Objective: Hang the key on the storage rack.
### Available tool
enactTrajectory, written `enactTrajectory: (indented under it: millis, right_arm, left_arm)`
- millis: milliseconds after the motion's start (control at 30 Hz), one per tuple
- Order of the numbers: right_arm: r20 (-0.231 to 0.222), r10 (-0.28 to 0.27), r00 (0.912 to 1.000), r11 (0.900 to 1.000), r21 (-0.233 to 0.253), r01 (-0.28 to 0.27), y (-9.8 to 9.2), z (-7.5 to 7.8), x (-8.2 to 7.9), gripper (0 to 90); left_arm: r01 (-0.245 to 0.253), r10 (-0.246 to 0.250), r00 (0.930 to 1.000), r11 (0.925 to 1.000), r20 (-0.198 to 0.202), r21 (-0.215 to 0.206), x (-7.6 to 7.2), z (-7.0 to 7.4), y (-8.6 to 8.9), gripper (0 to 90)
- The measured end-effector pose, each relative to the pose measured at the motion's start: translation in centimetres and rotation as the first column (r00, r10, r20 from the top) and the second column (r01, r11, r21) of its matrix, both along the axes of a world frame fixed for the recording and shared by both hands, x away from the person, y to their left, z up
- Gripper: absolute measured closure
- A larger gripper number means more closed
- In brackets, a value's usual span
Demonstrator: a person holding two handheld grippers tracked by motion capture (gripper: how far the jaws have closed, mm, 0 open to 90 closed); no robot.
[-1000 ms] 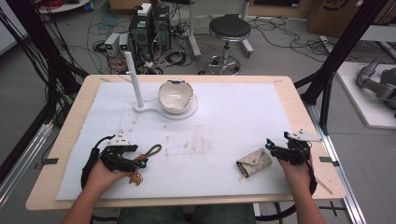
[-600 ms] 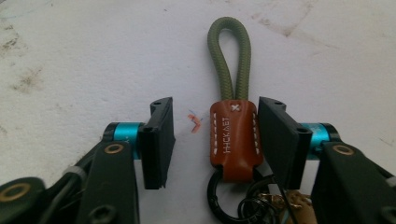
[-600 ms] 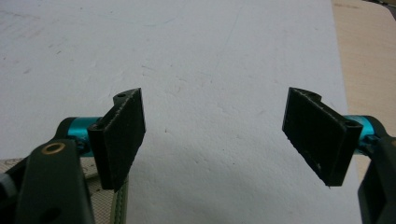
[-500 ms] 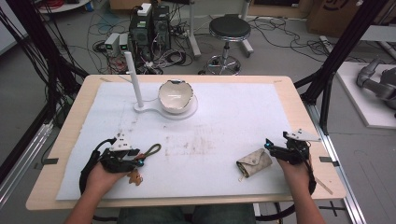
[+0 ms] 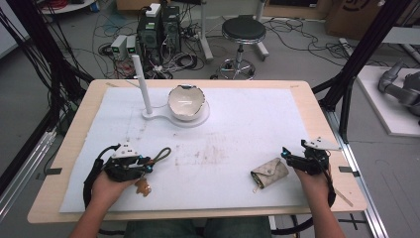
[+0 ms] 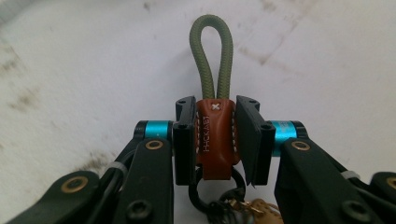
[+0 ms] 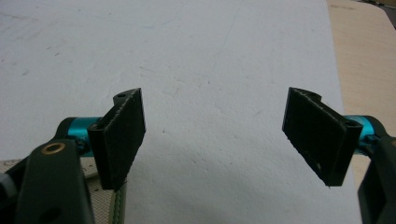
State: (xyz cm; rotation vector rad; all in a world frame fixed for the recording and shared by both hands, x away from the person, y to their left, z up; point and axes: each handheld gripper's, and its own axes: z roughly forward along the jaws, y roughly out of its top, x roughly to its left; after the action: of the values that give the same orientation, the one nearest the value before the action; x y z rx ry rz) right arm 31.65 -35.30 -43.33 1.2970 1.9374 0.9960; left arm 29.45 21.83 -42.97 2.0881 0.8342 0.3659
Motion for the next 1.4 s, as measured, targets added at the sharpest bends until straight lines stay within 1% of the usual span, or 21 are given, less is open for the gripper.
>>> enactTrajectory:
  millis: [100,167,200,300,400,467,500,533,600,633,667,733,767,833,900,967,1100,1200,1267,1367,1400]
  right_arm:
    - [-0.002,-0.001,1.0,1.0,0.0,0.001,0.0,0.0,0.0,21.7]
    - [0.0,0.0,1.0,1.0,-0.002,0.0,0.1,0.0,-0.1,21.7]
    - [0.0,0.0,1.0,1.0,-0.002,0.0,0.1,0.0,-0.1,21.7]
    - [0.0,0.0,1.0,1.0,-0.001,0.0,0.1,0.0,-0.1,21.8]
    - [-0.002,0.0,1.0,1.0,-0.004,0.0,0.2,-0.1,0.0,21.7]
    - [0.0,0.0,1.0,1.0,-0.005,0.0,0.2,-0.1,0.1,21.7]
    - [0.0,-0.001,1.0,1.0,-0.006,0.001,0.2,0.0,0.1,21.7]
    - [-0.002,-0.003,1.0,1.0,-0.002,0.003,0.2,0.0,0.0,21.7]
    - [-0.004,-0.006,1.0,1.0,0.001,0.006,0.2,0.0,0.0,21.7]
    - [-0.003,-0.006,1.0,1.0,0.0,0.006,0.1,0.0,0.0,21.8]
    - [-0.002,-0.009,1.0,1.0,-0.002,0.009,0.0,-0.1,0.0,21.7]
    - [-0.003,-0.013,0.9999,1.0,0.005,0.013,0.0,-0.1,-0.1,21.7]
    - [-0.002,-0.015,0.9999,1.0,0.004,0.015,0.0,-0.1,-0.1,21.7]
    - [-0.001,-0.015,0.9999,1.0,0.003,0.015,-0.1,-0.1,0.0,21.7]
    - [-0.003,-0.017,0.9998,1.0,0.005,0.017,-0.1,-0.1,0.0,21.7]
    - [-0.003,-0.017,0.9998,1.0,0.005,0.017,-0.1,-0.1,0.1,21.7]
    - [-0.003,-0.018,0.9998,1.0,0.006,0.018,-0.1,-0.1,0.0,21.7]
    - [-0.004,-0.018,0.9998,1.0,0.006,0.018,-0.1,-0.1,0.0,21.7]
    - [-0.004,-0.017,0.9998,1.0,0.004,0.017,-0.1,-0.1,0.0,21.7]
    - [-0.006,-0.014,0.9999,1.0,0.006,0.014,-0.1,-0.1,0.0,21.7]
    - [-0.006,-0.015,0.9999,1.0,0.005,0.015,0.0,-0.1,0.0,21.7]
  left_arm:
    - [-0.031,0.033,0.9988,0.9984,0.037,-0.047,-0.1,1.0,0.4,69.2]
    - [-0.053,0.059,0.9966,0.9945,0.058,-0.09,0.0,1.9,0.8,69.2]
    - [-0.06,0.067,0.9952,0.9933,0.072,-0.099,0.1,2.3,0.9,69.2]
    - [-0.084,0.101,0.9864,0.9873,0.13,-0.135,0.6,4.0,1.3,69.2]
    - [-0.099,0.124,0.976,0.9843,0.179,-0.146,1.0,5.6,1.4,69.3]
    - [-0.111,0.145,0.9648,0.9813,0.22,-0.157,1.3,6.9,1.5,69.2]
    - [-0.115,0.15,0.9613,0.9806,0.231,-0.159,1.5,7.3,1.6,69.3]
    - [-0.126,0.164,0.9551,0.9784,0.247,-0.164,1.7,7.9,1.7,69.3]
    - [-0.142,0.183,0.9461,0.9761,0.267,-0.164,2.2,8.8,1.8,69.3]
    - [-0.156,0.199,0.9382,0.9737,0.283,-0.166,2.6,9.4,1.9,69.3]
    - [-0.169,0.213,0.932,0.9712,0.293,-0.168,2.9,9.9,2.0,69.3]
    - [-0.191,0.239,0.9214,0.9653,0.307,-0.178,3.7,10.8,2.3,69.2]
    - [-0.207,0.259,0.9138,0.9596,0.313,-0.191,4.1,11.2,2.4,69.2]
    - [-0.239,0.295,0.9039,0.9491,0.31,-0.205,4.9,11.8,2.8,69.1]
    - [-0.259,0.315,0.8947,0.9437,0.317,-0.206,5.5,12.4,3.0,69.2]
    - [-0.273,0.328,0.888,0.9398,0.322,-0.206,6.0,12.8,3.2,69.2]
    - [-0.3,0.351,0.8795,0.933,0.321,-0.199,6.6,12.9,3.5,69.2]
    - [-0.316,0.359,0.8796,0.9312,0.312,-0.183,7.0,12.6,3.6,69.2]
    - [-0.319,0.36,0.8799,0.9315,0.311,-0.175,7.2,12.5,3.5,69.2]
    - [-0.331,0.368,0.8765,0.9289,0.311,-0.166,7.5,12.3,3.5,69.2]
    - [-0.333,0.37,0.8765,0.9282,0.308,-0.165,7.6,12.3,3.5,69.2]
